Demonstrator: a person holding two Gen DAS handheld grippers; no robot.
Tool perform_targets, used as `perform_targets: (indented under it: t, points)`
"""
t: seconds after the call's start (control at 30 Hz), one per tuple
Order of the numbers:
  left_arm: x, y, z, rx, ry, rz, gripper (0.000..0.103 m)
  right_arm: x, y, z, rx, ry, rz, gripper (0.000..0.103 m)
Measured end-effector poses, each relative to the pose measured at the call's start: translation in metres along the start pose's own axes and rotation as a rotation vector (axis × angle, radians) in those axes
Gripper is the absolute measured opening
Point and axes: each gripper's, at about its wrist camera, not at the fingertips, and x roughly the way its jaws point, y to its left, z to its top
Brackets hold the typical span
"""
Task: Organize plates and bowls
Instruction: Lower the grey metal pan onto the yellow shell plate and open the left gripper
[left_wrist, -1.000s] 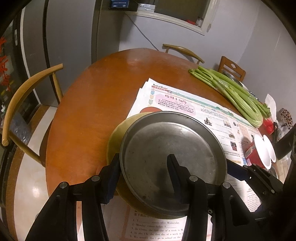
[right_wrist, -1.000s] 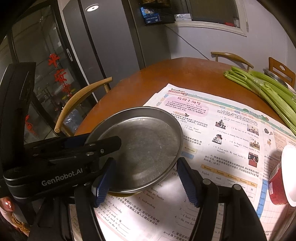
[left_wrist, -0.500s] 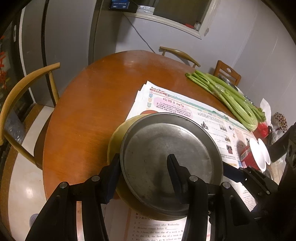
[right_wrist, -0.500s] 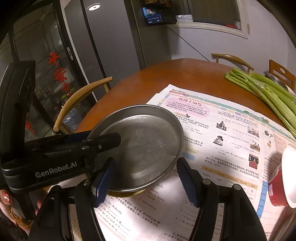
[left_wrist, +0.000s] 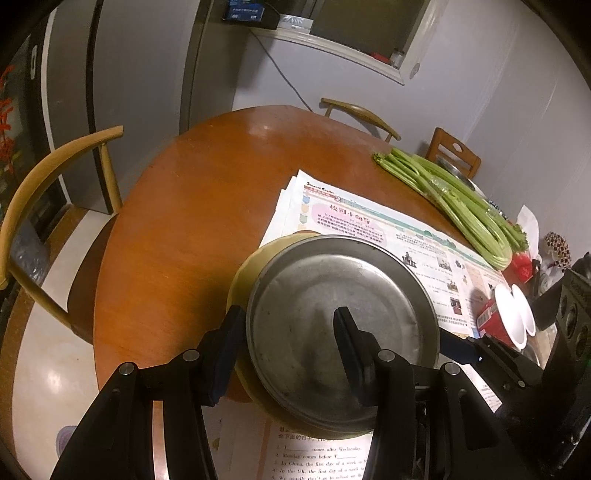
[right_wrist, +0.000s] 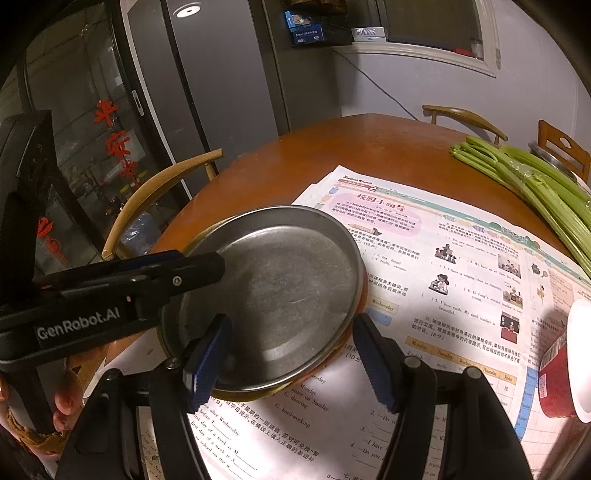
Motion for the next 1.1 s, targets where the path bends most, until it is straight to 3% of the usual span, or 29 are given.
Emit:
perform_targets:
  t: [0.4,0.6,0.83,1.1]
  points:
    - [-0.023,0.015,-0.003,-0.028,-0.054,0.028,0.051,-0.005,0.009,0.000,-0.061,-0.040,-0.039,0.068]
    - [-0.016,0.034,-0.002,-0.084,-0.027,0.021,0.051,-0.010,0.008,0.000,-0.067,-0.065,-0.037,0.068]
    - [0.005,0.040,-0.002,-0.111,0.027,0.005,0.051,-0.031,-0.011,-0.001,0.013,-0.141,-0.041,0.068]
    - [0.021,0.034,-0.002,-0.105,0.068,-0.010,0.051,-0.019,-0.038,-0.010,0.149,-0.066,0.014,0.068]
